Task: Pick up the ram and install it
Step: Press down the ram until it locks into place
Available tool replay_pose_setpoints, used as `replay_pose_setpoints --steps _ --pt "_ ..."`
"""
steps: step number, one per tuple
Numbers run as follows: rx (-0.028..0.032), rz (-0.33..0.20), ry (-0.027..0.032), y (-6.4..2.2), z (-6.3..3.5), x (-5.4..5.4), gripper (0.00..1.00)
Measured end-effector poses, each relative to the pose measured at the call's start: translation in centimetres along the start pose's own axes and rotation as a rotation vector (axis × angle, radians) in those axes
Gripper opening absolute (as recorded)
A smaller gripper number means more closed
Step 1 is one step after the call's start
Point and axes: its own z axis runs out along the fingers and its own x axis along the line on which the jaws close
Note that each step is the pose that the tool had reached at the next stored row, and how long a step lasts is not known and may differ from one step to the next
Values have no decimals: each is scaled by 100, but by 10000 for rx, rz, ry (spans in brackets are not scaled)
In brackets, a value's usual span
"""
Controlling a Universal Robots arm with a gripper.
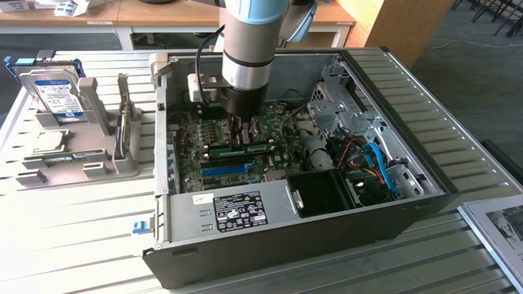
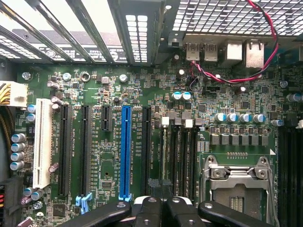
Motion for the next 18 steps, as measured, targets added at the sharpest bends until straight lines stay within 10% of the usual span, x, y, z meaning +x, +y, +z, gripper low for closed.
replay_pose_setpoints --steps 18 --pt "1 -1 0 -1 11 -2 10"
